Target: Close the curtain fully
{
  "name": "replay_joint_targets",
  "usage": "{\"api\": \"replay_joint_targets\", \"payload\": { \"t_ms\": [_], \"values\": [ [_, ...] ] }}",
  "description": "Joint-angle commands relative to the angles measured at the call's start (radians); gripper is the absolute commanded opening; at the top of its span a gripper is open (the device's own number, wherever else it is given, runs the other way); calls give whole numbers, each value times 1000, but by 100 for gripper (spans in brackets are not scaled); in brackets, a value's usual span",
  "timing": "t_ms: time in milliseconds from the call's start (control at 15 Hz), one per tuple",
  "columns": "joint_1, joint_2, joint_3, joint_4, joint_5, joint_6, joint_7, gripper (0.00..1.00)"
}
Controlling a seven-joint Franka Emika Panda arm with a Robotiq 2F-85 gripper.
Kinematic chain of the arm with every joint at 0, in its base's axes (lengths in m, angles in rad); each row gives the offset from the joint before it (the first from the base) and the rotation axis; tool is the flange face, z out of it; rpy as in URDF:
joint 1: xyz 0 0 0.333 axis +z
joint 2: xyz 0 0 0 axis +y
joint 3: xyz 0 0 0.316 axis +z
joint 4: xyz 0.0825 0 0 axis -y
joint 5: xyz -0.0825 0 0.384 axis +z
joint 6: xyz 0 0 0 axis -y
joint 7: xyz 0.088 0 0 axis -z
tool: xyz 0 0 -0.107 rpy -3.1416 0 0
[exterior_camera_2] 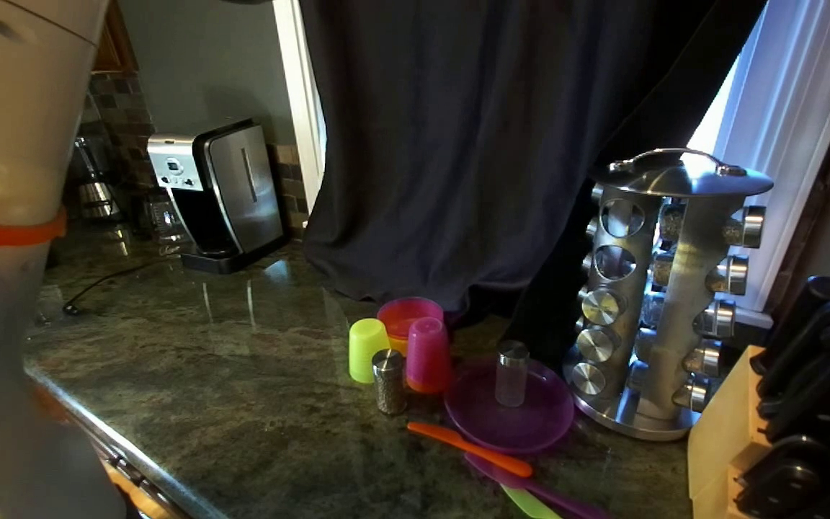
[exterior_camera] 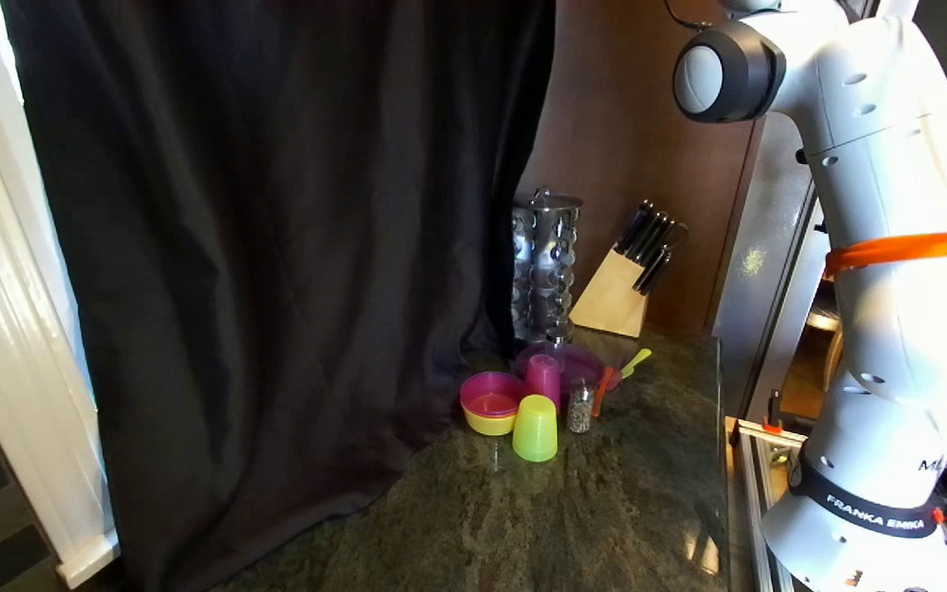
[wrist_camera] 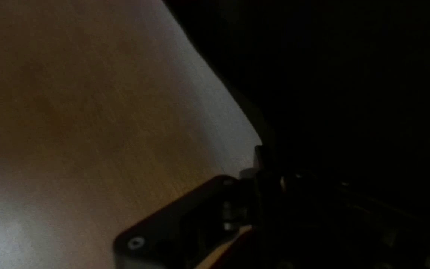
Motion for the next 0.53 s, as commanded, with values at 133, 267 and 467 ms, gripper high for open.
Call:
{"api": "replay_joint_targets", "payload": {
  "t_ms": [133, 267, 467],
  "values": [
    [-82, 82, -49, 70, -1, -61, 36, 1],
    [-76, 88, -55, 72, -7, -64, 39, 1],
    [-41, 89, -79, 86, -41, -120, 67, 35]
  ]
}}
